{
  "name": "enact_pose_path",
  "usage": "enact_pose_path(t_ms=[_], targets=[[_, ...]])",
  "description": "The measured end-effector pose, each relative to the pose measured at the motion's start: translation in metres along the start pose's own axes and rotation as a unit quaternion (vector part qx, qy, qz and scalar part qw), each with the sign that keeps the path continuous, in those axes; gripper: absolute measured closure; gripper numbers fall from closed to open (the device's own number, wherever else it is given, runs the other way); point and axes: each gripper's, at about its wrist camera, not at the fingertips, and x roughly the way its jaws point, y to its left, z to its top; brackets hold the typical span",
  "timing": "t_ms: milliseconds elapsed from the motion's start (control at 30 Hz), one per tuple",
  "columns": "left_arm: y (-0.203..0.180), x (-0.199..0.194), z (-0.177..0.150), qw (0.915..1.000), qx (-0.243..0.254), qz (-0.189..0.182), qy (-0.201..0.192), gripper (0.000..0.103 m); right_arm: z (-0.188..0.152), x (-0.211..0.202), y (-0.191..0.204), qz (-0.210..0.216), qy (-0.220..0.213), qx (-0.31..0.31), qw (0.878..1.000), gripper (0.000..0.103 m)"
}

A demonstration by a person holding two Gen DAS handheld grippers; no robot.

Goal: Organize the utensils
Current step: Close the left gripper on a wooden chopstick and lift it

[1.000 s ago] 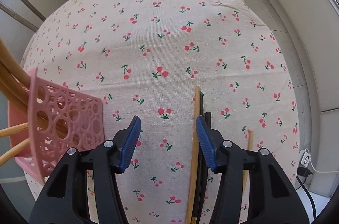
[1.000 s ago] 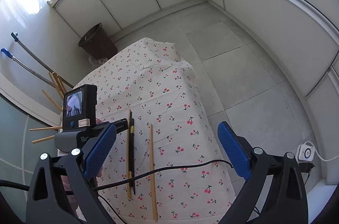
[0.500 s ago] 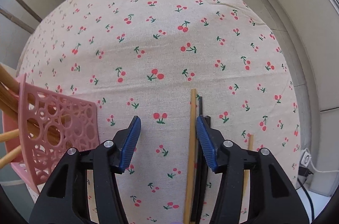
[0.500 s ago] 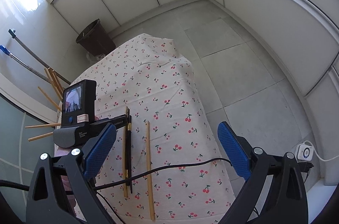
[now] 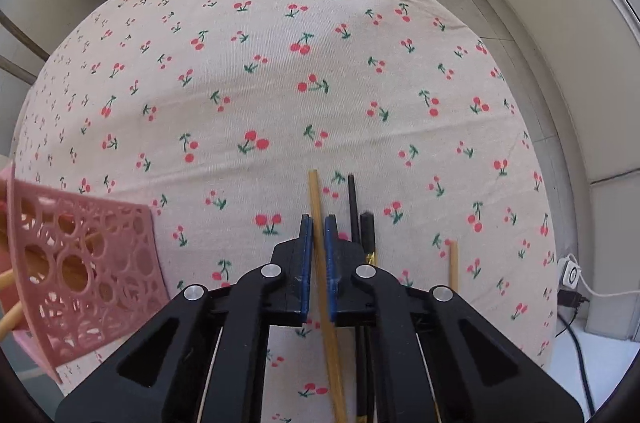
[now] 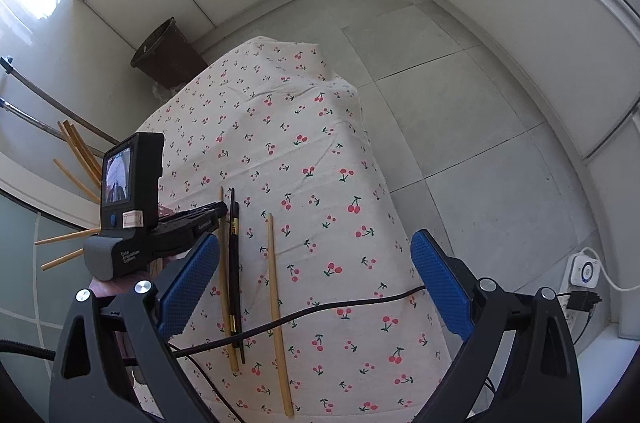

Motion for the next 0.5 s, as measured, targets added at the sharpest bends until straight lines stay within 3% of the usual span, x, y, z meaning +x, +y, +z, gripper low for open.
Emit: enact_pose_path(t_ms=[167, 333, 433, 500], targets=[[0.007, -0.014, -0.042, 0.9996, 0.013, 0.013, -0.02, 0.098, 0.002, 0.022, 0.015, -0.001, 0.011, -0.012, 1.0, 0.01], [0.029, -0.073, -0.087, 0.9975, 0.016, 0.0, -0.069, 0.098, 0.007, 0.059, 0.033, 0.0, 0.039, -0.019, 0.999, 0.01], [0.044, -0.117, -0.116, 0.993, -0.002, -0.02, -0.116, 0.098, 0.006, 0.088, 0.047, -0.019, 0.058, -0.031, 0.998, 0.017], [0.053, -0.139, -0.133, 0.9895, -0.015, -0.028, -0.141, 0.098, -0.001, 0.109, 0.055, -0.038, 0.079, -0.039, 0.995, 0.029]])
